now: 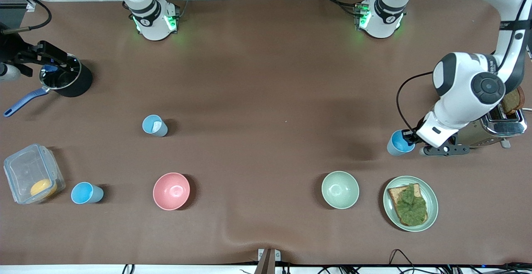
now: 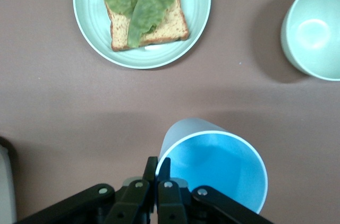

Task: Stack blue cups with both arms
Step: 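Lift the blue cup with the left gripper toward the table middle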

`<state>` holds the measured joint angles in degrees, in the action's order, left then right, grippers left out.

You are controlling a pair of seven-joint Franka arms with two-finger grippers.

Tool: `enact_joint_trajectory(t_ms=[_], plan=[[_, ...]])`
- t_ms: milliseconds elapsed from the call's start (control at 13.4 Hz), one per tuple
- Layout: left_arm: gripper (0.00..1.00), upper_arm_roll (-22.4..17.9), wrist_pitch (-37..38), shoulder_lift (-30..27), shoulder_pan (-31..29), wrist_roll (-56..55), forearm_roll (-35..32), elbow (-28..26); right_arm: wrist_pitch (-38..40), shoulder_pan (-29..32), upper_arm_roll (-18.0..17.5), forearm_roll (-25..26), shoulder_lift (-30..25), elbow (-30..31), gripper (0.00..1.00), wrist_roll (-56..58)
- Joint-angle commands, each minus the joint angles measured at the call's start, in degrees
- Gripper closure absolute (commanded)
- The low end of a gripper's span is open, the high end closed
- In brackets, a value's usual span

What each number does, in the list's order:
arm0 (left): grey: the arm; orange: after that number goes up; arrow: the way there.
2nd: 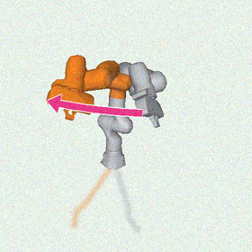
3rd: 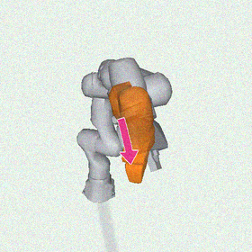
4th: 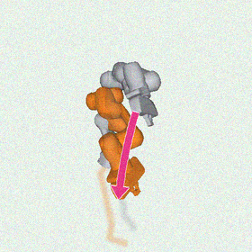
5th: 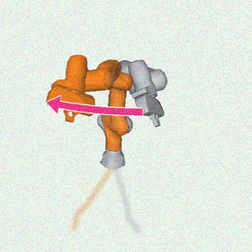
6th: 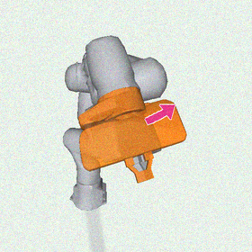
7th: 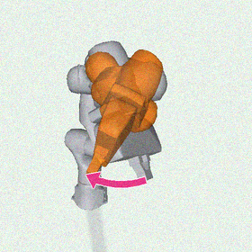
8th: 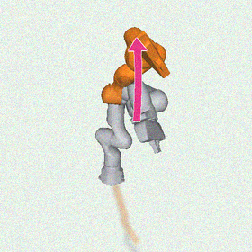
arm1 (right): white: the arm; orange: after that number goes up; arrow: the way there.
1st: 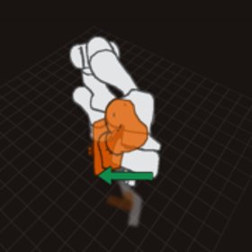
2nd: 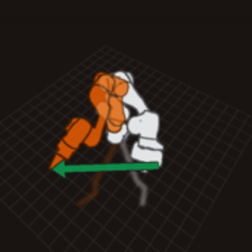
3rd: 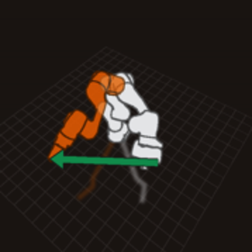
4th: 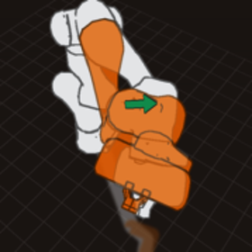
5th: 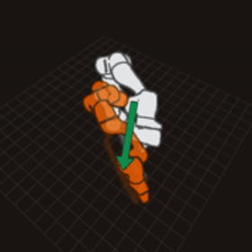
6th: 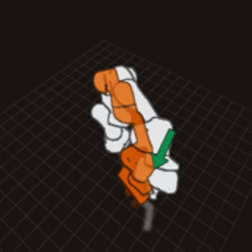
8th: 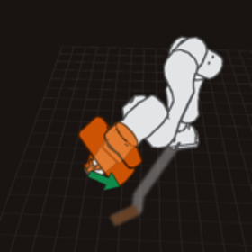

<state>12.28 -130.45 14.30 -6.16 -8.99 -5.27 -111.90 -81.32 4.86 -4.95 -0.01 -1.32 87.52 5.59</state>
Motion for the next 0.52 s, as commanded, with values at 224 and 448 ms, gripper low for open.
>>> enact_joint_trajectory(t_ms=[224, 448], plan=[[1.0, 0.9, 2.75, -1.91, -0.53, -0.86, -0.88, 1.78, 0.98, -0.2, 0.2, -0.79, -0.09, -0.86, 0.0, -0.58], [1.0, 2.21, 3.71, -2.52, -0.61, -0.94, -0.62, 2.22, 0.98, -0.2, 0.2, -0.79, -0.09, -0.86, 0.0, -0.58]])
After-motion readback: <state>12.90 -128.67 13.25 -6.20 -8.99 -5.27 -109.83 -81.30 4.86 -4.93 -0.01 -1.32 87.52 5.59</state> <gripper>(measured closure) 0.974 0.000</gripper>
